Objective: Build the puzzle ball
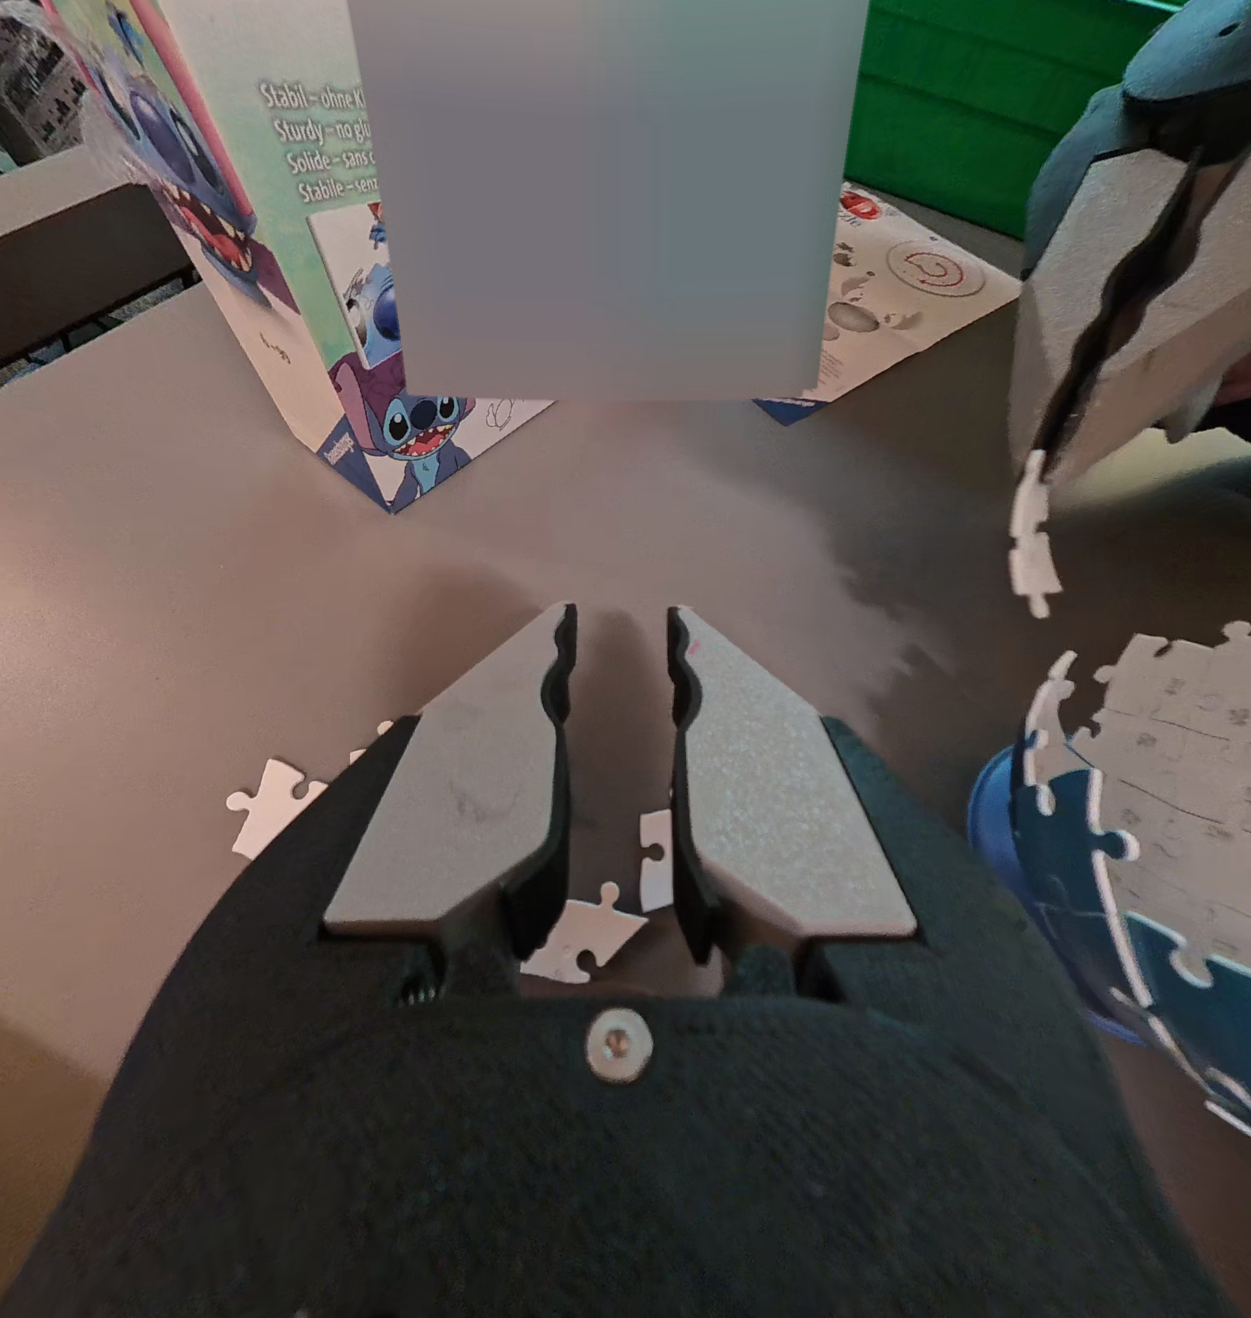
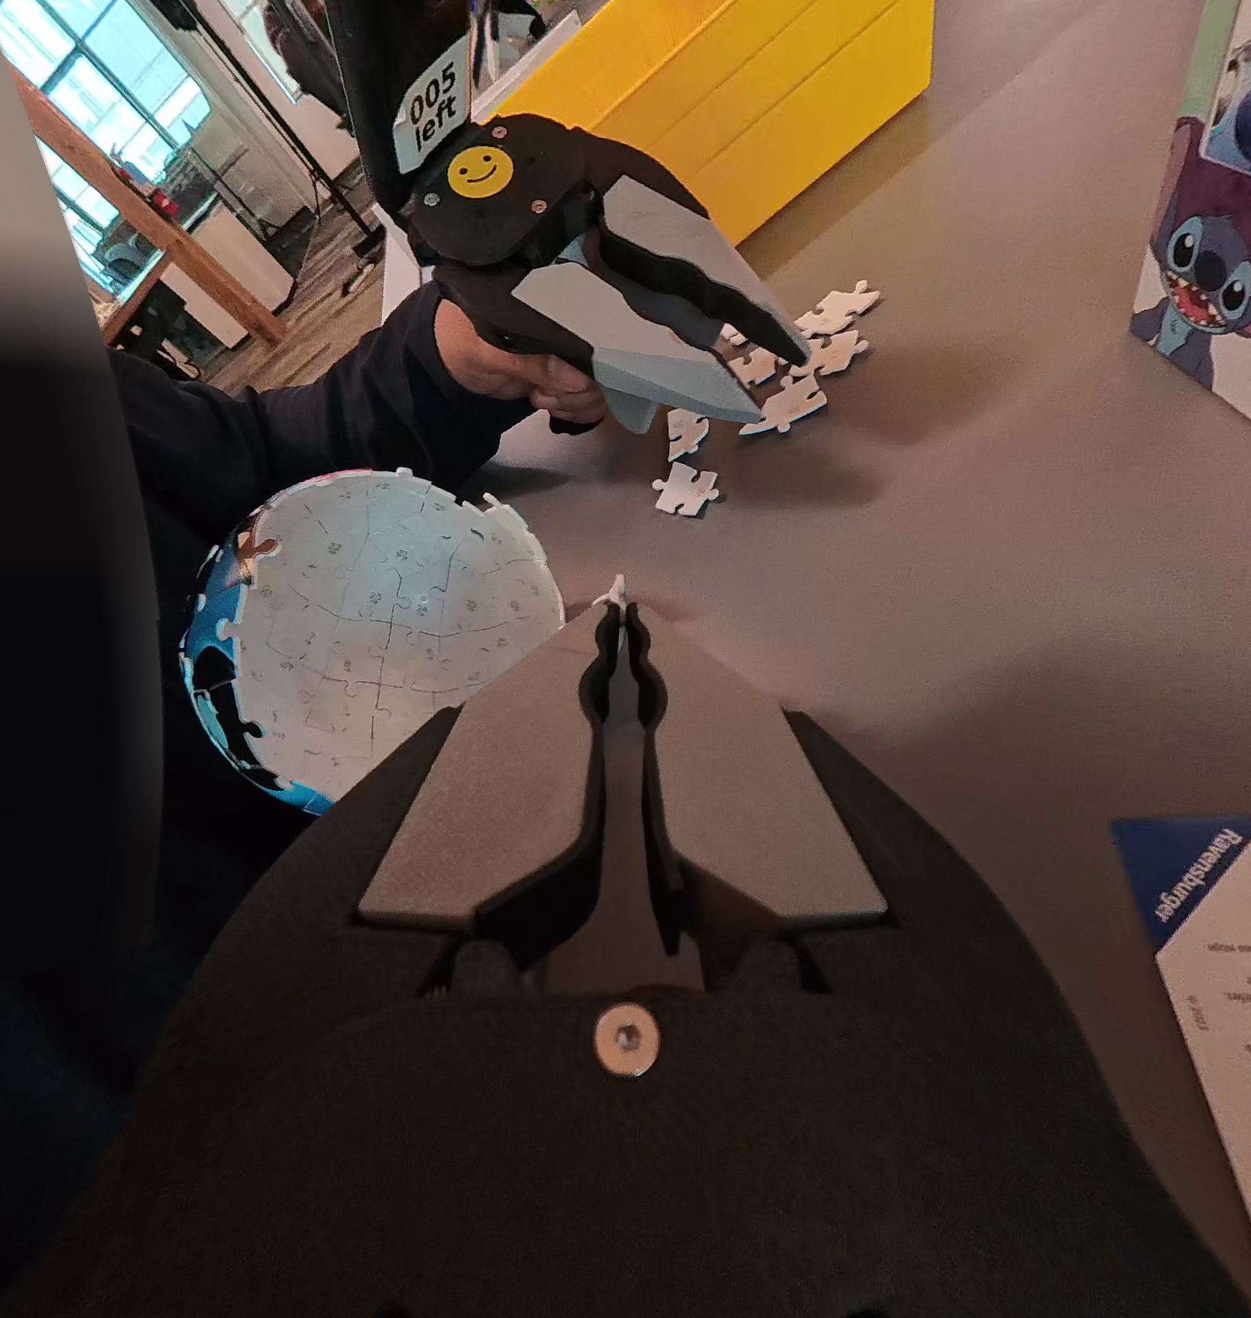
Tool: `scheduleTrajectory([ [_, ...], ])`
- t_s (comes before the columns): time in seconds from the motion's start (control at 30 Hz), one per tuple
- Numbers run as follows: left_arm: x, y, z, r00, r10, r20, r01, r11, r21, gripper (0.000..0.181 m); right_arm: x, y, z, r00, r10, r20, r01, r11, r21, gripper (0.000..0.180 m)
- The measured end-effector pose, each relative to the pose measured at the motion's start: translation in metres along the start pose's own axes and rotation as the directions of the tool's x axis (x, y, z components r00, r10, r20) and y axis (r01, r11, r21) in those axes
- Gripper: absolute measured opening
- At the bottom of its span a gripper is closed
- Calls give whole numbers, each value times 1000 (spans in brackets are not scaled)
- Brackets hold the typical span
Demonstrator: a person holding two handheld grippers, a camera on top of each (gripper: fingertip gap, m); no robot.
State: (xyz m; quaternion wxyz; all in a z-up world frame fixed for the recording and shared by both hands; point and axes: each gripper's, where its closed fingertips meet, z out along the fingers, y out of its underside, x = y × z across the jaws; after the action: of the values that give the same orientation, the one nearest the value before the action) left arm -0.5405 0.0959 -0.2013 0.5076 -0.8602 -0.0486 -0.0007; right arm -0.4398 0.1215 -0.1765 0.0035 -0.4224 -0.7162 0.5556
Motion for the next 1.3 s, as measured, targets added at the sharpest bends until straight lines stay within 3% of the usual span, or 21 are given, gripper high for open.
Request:
scheduleTrajectory([
  [0.1,6,-7,-4,999,-9,-45,10,1000,29,23,4,-4,-3,1000,-9,-9,9,1000,16,0],
  [0.27,41,-36,-19,960,-45,-275,89,985,150,20,10,-7,-2,1000,-28,-6,29,999,16,0],
  [0.57,76,-38,-18,917,11,-399,37,993,112,18,0,-30,3,990,-139,-13,139,990,-11,0],
  [0.67,83,-35,-17,909,30,-416,14,995,101,17,-10,-43,5,984,-177,11,177,984,-19,0],
  [0.73,86,-38,-21,899,35,-437,17,993,116,1,-11,-49,8,977,-215,-4,214,976,-40,0],
  [0.97,79,-40,-24,890,-29,-456,93,988,120,9,-13,-63,25,974,-223,28,225,972,-66,0],
  [1.17,72,-38,-20,899,-46,-435,109,987,122,2,-11,-59,41,973,-223,58,229,966,-119,0],
  [1.3,61,-45,-23,907,-73,-416,155,974,166,0,-3,-66,35,981,-191,24,193,979,-70,0],
])
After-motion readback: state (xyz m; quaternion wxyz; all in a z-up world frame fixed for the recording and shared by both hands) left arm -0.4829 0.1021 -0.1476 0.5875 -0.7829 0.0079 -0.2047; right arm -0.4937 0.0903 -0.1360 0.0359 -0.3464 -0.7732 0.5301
